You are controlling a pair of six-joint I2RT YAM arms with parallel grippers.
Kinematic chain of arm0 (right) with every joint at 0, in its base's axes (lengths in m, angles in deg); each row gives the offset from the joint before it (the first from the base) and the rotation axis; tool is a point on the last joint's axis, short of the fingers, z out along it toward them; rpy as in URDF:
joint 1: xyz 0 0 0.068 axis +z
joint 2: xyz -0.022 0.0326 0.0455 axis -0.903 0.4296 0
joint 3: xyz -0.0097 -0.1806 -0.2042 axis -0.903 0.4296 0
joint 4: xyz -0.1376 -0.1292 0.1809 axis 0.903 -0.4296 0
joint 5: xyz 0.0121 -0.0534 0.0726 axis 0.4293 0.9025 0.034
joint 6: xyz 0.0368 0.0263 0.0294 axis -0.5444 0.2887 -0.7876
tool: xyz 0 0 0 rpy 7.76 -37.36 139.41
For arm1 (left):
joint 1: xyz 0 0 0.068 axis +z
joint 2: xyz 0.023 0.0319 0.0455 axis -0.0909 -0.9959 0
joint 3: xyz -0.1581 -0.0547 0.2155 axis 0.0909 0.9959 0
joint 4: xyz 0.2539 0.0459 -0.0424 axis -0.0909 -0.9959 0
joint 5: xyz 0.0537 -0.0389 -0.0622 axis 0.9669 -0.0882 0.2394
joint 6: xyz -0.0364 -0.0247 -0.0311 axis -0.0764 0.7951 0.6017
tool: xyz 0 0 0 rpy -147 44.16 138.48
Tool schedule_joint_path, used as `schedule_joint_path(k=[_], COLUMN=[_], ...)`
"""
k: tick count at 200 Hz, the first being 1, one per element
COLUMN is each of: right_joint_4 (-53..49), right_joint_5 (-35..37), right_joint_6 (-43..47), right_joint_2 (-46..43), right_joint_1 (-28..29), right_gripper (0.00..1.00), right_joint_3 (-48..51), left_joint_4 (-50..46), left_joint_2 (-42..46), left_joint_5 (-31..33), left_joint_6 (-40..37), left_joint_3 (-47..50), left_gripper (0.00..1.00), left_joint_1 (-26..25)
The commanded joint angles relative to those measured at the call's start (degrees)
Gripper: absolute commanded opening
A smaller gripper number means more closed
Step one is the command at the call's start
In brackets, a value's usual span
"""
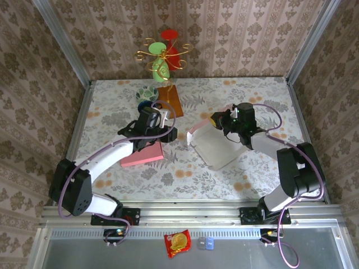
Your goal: Fold the paper box
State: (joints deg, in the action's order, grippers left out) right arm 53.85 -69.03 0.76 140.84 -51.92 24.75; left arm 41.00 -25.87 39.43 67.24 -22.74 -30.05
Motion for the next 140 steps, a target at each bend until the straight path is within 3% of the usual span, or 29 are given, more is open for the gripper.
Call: schedule_joint_path(k=[1, 73, 140], right_joint_4=[6.6, 8.6, 5.6], right_joint_5=[-2.5, -4.1, -4.3], right_joint_6=[3.5, 4.0, 4.2], right_joint_2=[2.0, 5.5, 4.5], right_joint_1=[-0.1, -1.7, -1.7], right_gripper=[0.00, 0.00, 0.00], right_joint_3=[2.1, 3.1, 1.6], left_joint_4=[3.4, 8.3, 17.0], left_joint_2=[-1.4, -4.7, -6.6], left_joint_5=[-1.5, -5.2, -7.8], left_joint_6=[-2.3, -8.1, -18.5], left_joint_3=[1.6, 3.4, 7.3], left_gripper=[0.43, 0.39, 0.42], left_joint_1=[-0.4, -0.5, -1.2])
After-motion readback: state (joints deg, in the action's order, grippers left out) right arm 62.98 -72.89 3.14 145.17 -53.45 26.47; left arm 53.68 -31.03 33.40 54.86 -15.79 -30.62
